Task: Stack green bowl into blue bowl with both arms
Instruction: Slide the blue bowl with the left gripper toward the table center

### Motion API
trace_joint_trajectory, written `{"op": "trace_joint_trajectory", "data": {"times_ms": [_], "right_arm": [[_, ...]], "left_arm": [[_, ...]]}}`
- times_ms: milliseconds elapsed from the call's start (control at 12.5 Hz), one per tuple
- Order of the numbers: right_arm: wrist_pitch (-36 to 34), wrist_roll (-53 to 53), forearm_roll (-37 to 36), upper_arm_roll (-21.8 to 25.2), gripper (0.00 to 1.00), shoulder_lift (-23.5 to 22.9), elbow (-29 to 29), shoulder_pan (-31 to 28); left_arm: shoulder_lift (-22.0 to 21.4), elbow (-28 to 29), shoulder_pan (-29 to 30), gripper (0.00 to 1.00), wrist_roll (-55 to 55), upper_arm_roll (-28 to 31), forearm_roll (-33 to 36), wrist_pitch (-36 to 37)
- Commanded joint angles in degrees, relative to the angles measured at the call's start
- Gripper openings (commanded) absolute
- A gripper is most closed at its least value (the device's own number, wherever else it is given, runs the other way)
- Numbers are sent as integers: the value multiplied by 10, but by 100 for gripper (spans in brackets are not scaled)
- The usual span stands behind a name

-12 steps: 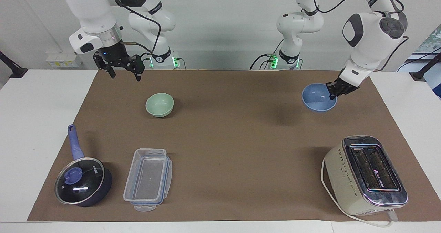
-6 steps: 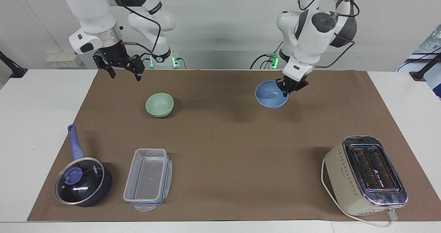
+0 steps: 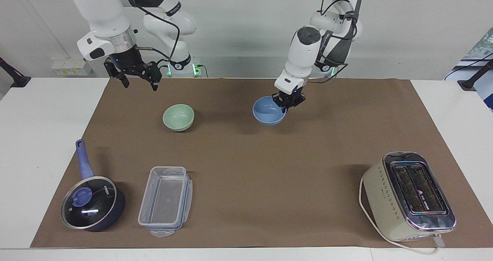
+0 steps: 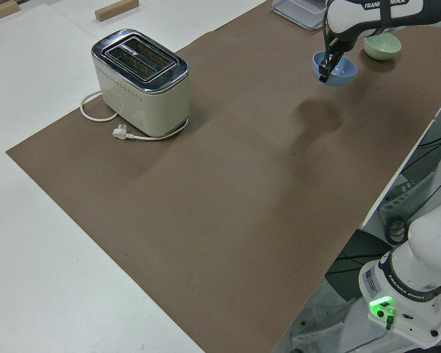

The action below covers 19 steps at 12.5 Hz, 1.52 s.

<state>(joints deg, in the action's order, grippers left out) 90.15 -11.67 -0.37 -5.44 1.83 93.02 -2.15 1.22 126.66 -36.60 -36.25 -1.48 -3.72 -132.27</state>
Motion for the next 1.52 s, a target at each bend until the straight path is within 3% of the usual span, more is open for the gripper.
{"op": "trace_joint_trajectory", "data": {"times_ms": [0,160,241,321,642,962,1443], "right_arm": [[7,17,12,-1,100,5,7,-9],[6,17,12,-1,100,5,8,-9],[6,17,12,-1,100,6,9,-9],[7,17,12,-1,100,7,11,-9],[7,17,12,-1,100,7,11,-9],[14,20,12,-1,100,11,21,-10],[128,45,13,0,100,68,184,-26]], "left_arm": [[15,30,-40,0,-21,11,-5,-58],[19,38,-51,0,-29,11,-5,-87],[23,38,-51,68,-42,11,-5,-95],[24,33,-51,100,-44,12,-5,-94],[25,4,-9,100,-30,14,-1,-78],[22,-65,78,100,56,14,1,21],[12,-158,212,100,216,17,-4,161]]}}
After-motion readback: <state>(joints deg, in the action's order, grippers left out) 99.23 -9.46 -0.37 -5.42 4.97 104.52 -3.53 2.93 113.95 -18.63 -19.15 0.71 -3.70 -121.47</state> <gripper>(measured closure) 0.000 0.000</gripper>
